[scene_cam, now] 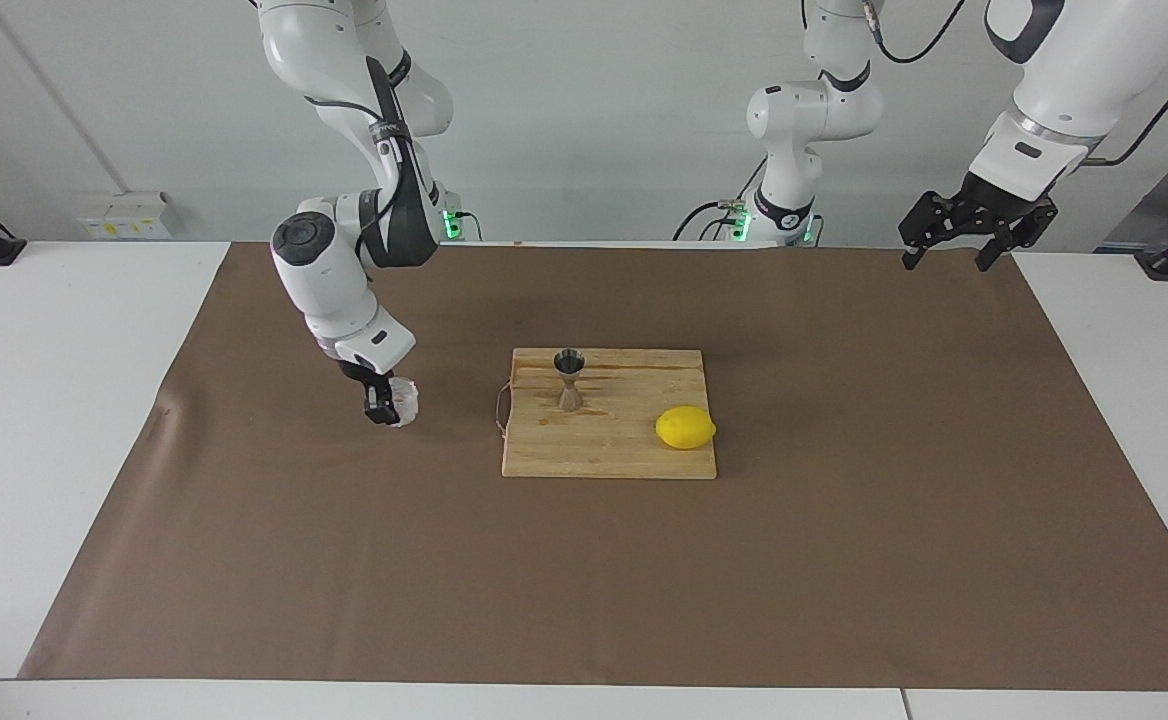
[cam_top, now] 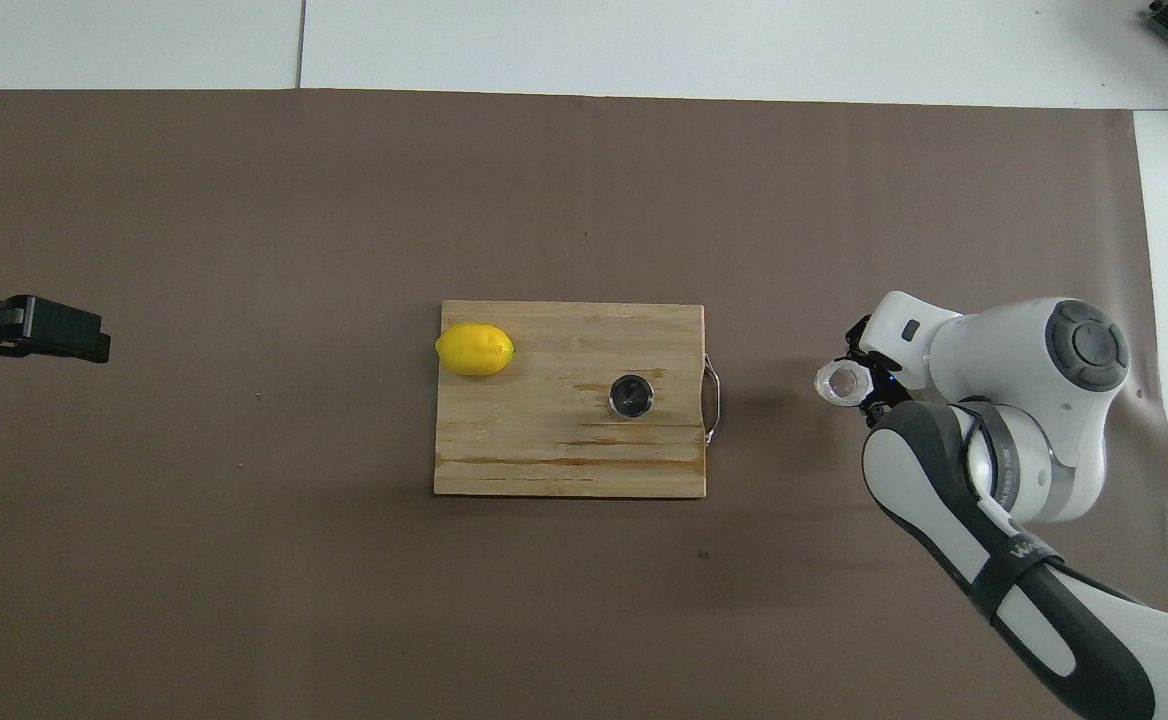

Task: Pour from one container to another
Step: 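Set the white cup down and open the right gripper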

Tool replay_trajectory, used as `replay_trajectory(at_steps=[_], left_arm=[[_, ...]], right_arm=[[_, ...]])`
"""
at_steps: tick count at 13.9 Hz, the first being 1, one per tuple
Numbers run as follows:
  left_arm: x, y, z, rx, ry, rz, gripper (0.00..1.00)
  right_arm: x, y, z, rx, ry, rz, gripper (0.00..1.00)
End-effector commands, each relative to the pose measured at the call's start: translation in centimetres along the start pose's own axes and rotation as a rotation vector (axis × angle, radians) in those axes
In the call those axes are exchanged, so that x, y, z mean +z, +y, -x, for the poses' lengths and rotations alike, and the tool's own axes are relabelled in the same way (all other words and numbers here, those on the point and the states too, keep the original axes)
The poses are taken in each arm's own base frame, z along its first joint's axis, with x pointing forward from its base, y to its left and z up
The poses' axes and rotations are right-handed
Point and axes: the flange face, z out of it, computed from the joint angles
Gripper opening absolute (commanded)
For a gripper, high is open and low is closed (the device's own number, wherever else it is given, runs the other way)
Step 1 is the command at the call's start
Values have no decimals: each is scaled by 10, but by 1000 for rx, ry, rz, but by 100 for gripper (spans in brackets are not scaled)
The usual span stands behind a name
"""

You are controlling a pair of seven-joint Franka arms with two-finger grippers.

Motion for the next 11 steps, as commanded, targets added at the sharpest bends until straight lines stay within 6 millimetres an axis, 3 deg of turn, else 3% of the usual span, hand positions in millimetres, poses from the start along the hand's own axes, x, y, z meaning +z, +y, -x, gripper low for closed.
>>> replay_trajectory(at_steps=[1, 3, 4, 7, 11], left_arm=[[-3, -2, 6, 3, -4, 13, 100], [-3, -2, 6, 3, -4, 13, 100], [-3, -2, 6, 3, -4, 13, 100], [-3, -2, 6, 3, -4, 13, 100], [-3, -2, 6, 3, -4, 13, 100]], right_arm=[[11, -8, 19, -20, 37, 8, 24], [13, -8, 16, -23, 39, 3, 64], [12, -8, 17, -25, 41, -2, 100], [1, -7, 17, -33, 44, -8, 100], [-70, -5, 7, 41, 34, -27, 100]])
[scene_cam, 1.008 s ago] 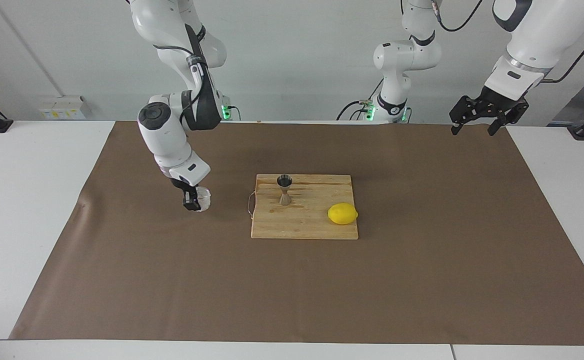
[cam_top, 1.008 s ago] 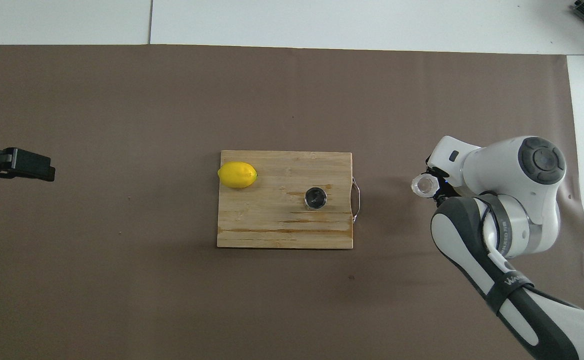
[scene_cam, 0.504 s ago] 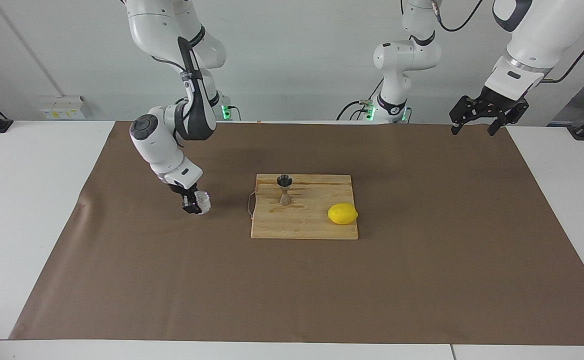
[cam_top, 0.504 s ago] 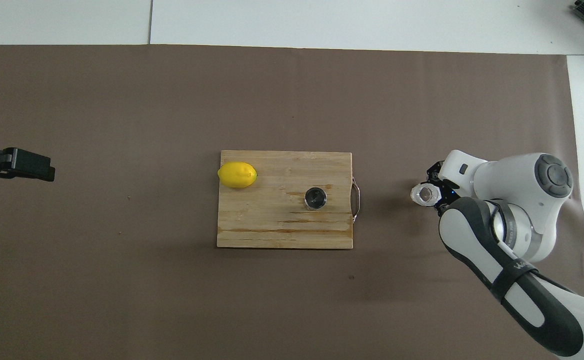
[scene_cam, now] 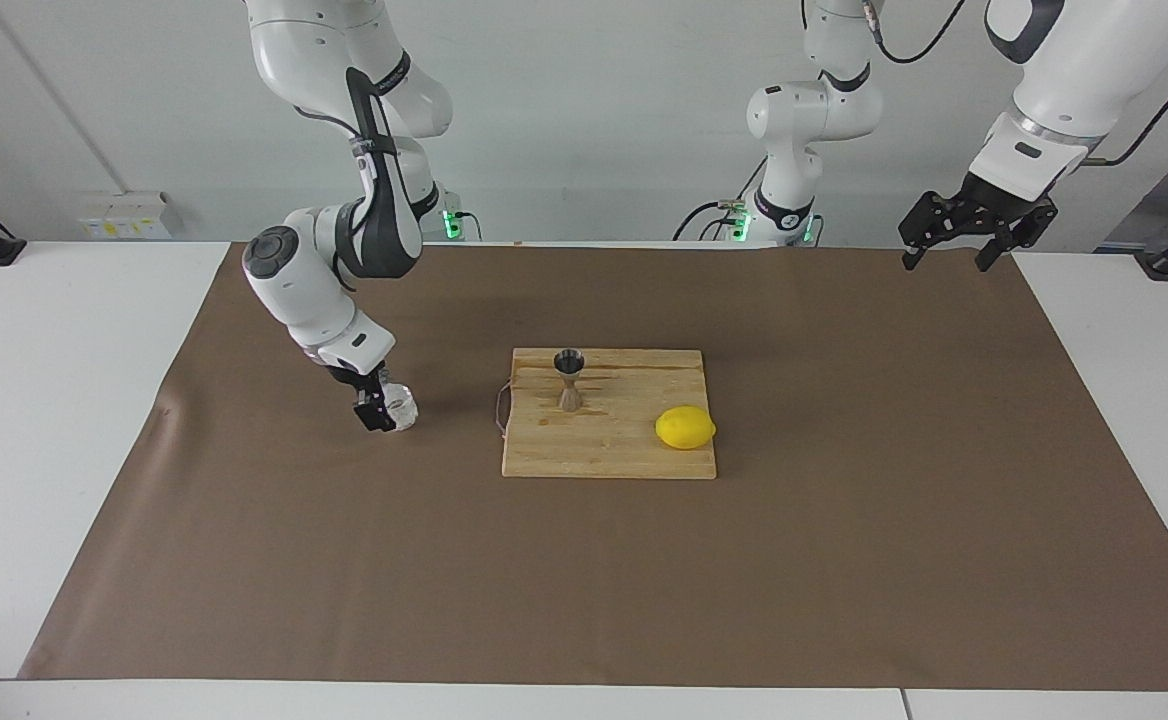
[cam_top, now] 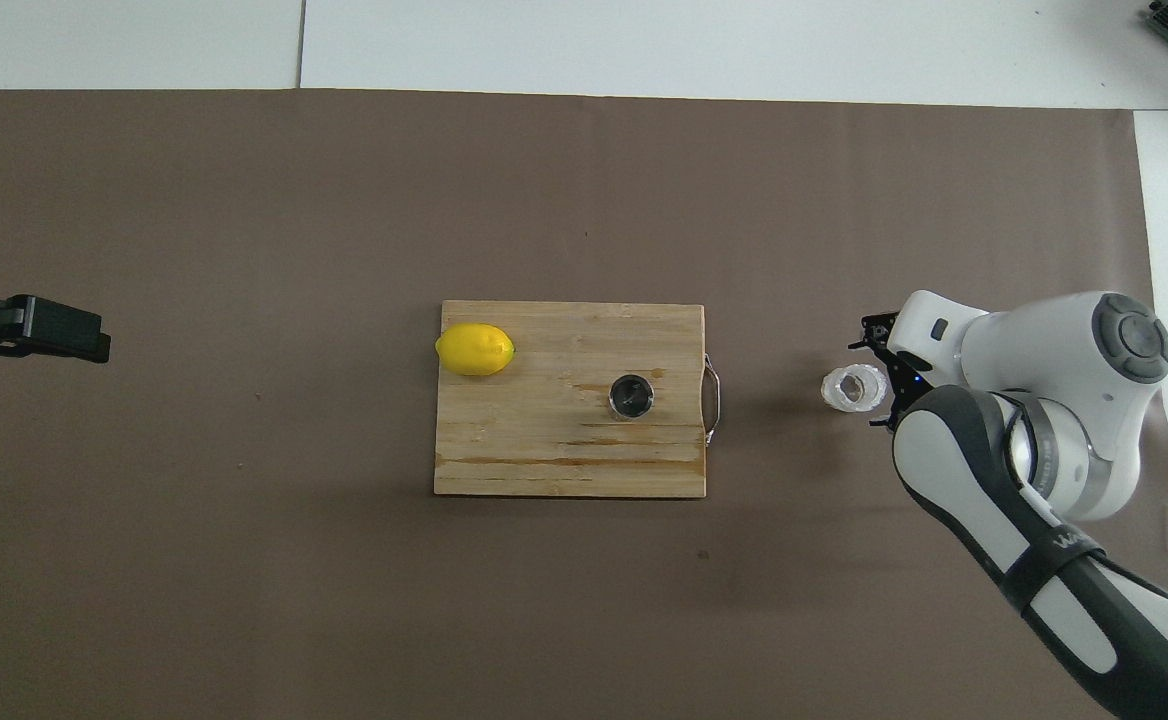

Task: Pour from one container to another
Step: 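Set the white cup down and open the right gripper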

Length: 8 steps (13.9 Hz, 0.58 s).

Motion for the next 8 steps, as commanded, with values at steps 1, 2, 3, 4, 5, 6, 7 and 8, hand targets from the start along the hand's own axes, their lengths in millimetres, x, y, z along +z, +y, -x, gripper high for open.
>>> replay_trajectory(at_steps=[1, 2, 3, 4, 5, 6, 7, 8], left_arm=[[-3, -2, 6, 3, -4, 13, 100], [-3, -2, 6, 3, -4, 13, 100], [-3, -2, 6, 3, -4, 13, 100], [-3, -2, 6, 3, -4, 13, 100], [-3, -2, 6, 3, -4, 13, 100], [-3, -2, 6, 3, -4, 13, 100], [-3, -2, 6, 3, -4, 13, 100], [-3, -2, 6, 3, -4, 13, 100]], right_arm=[[-63, -11, -8, 132, -16, 5, 100], [-78, -16, -7, 218, -38, 4, 100], [-96, -17, -2, 307, -62, 11, 100], [-110, -15, -5, 388, -91, 8, 100], [-123, -12, -5, 478, -136, 7, 100], [-136, -8, -6, 589, -172, 12, 100], [-148, -4, -7, 696, -193, 20, 100], [-157, 1, -8, 784, -197, 35, 100]])
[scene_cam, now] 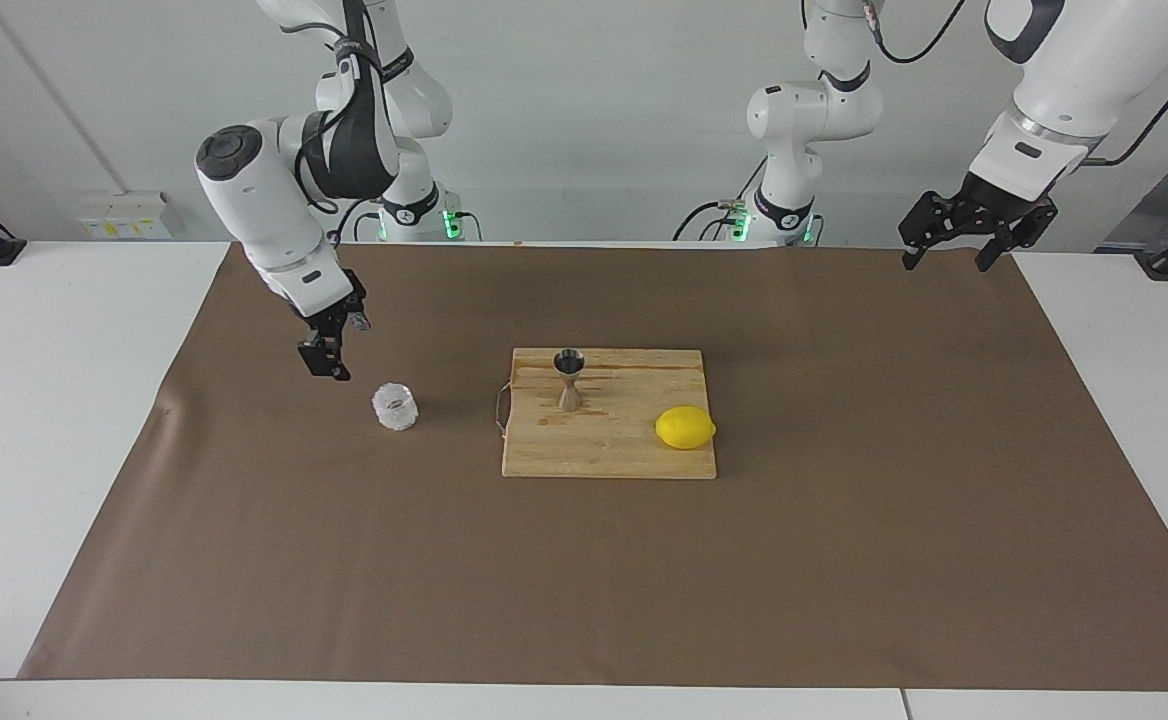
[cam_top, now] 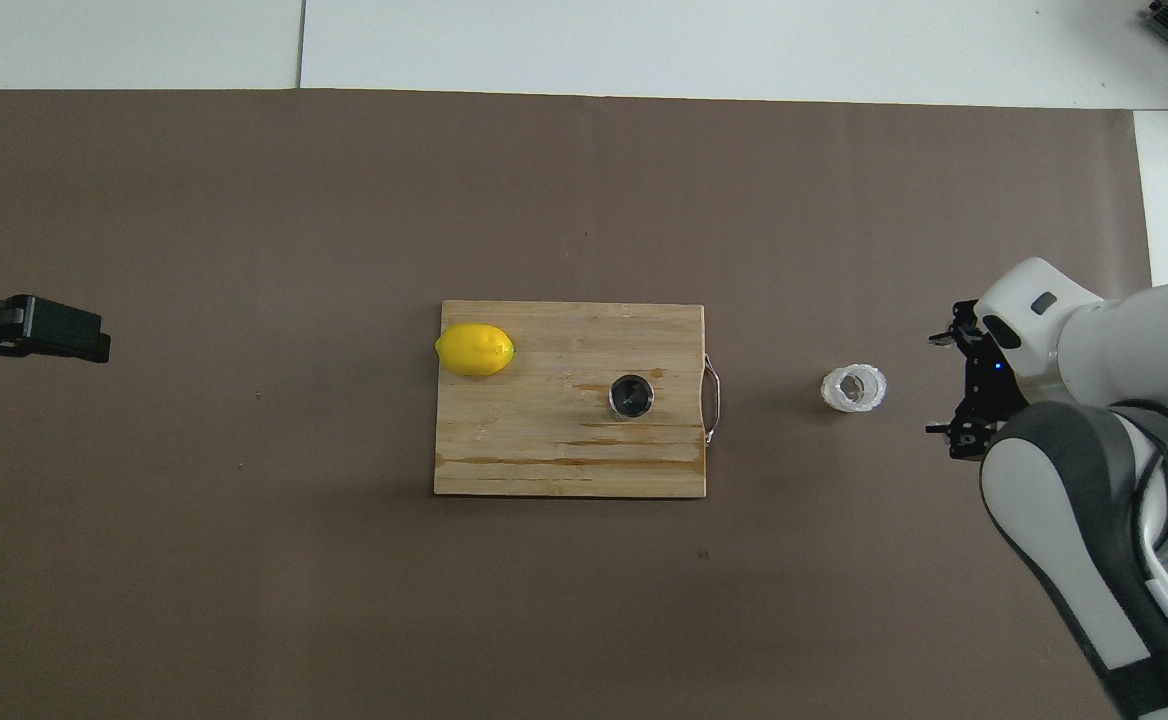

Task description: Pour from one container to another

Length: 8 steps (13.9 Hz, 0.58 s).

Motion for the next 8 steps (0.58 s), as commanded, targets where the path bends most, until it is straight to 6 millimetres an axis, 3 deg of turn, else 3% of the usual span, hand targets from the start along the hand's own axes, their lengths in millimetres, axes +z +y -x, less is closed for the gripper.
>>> replay_trajectory(at_steps=[1, 8], left_arm=[[-3, -2, 6, 3, -4, 13, 100], [-3, -2, 6, 3, -4, 13, 100]], right_arm=[[-20, 14, -4, 232, -19, 17, 100], [-82, 20, -22, 977, 24, 44, 100]])
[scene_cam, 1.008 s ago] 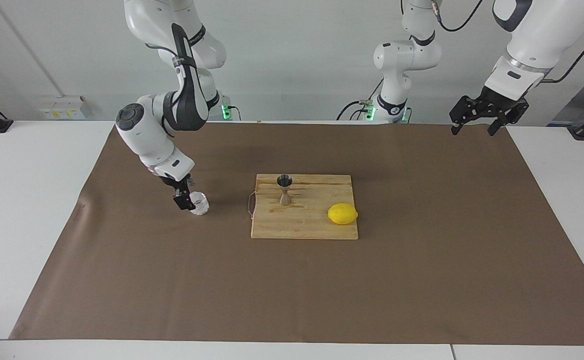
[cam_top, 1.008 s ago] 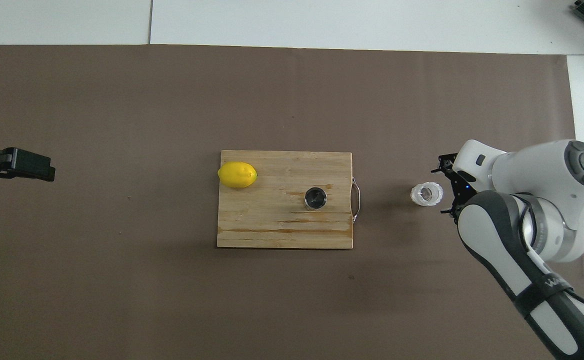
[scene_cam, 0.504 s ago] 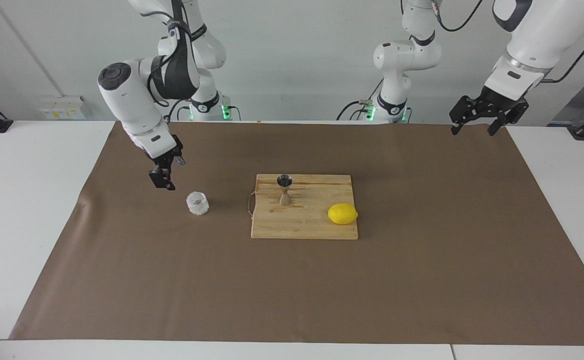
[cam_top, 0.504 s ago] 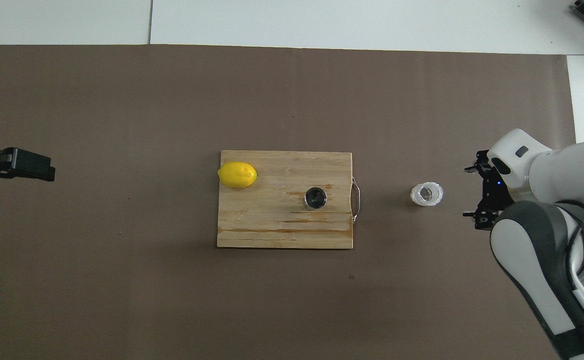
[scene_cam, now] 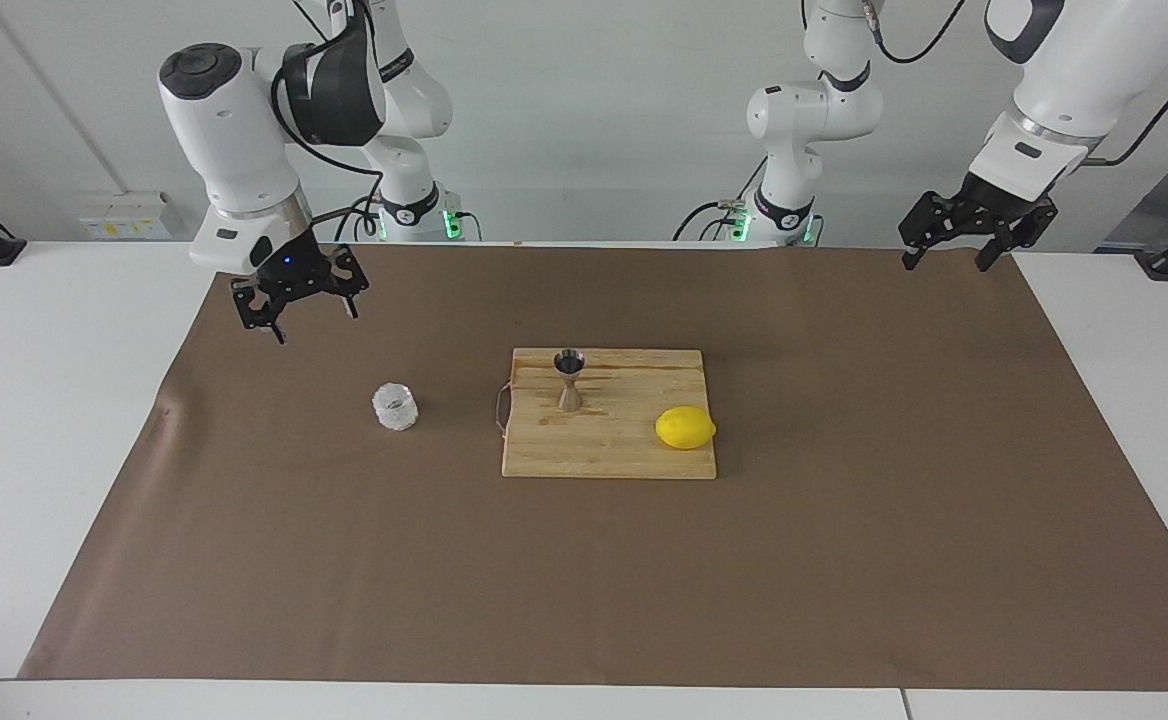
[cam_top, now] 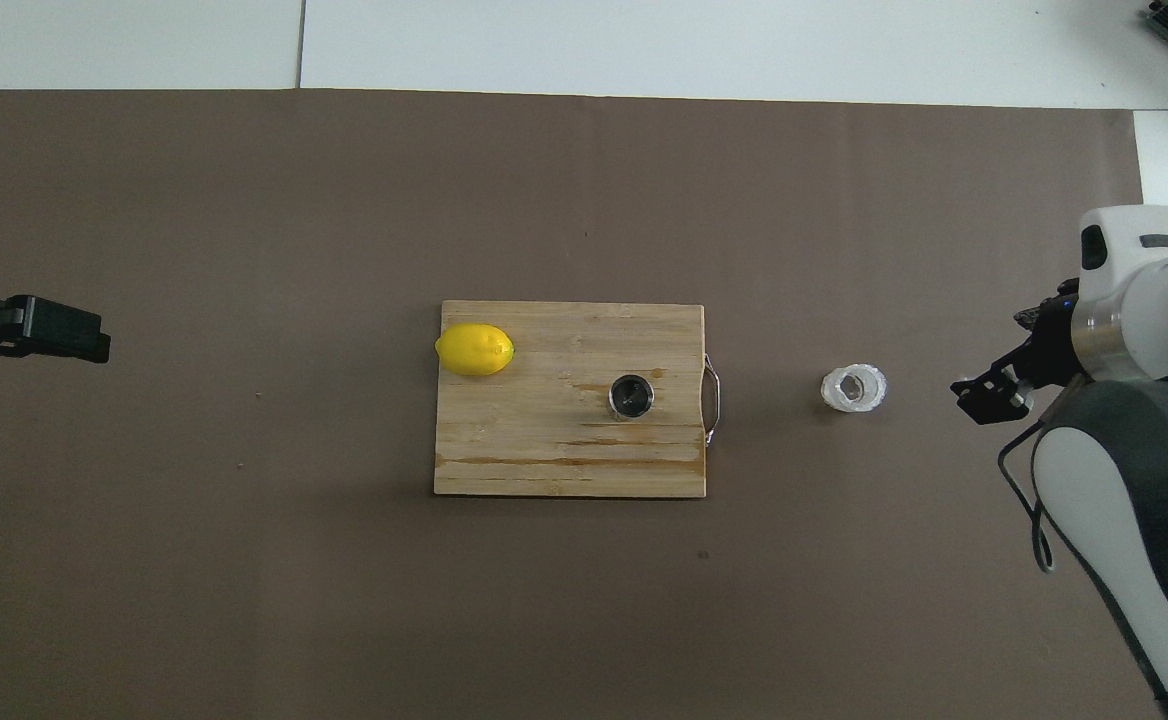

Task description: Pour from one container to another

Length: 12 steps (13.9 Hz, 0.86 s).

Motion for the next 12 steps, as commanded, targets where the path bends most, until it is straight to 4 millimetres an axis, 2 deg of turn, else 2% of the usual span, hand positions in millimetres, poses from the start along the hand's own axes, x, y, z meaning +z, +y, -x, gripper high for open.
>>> replay_trajectory(at_steps=[1, 2, 4, 7, 12], left_arm=[[-3, -2, 6, 3, -4, 13, 100], [-3, -2, 6, 3, -4, 13, 100], [-3, -2, 6, 3, -4, 13, 100], [-3, -2, 6, 3, -4, 13, 100], [-3, -2, 6, 3, -4, 13, 100]], right_arm=[[-20, 0, -8, 248, -26, 8, 100], [-28, -2, -8, 327, -38, 8, 100], [-43, -25, -14, 414, -41, 9, 100], [-48, -54, -22, 507, -30, 9, 100], [-64, -54, -22, 530, -11, 9, 100]])
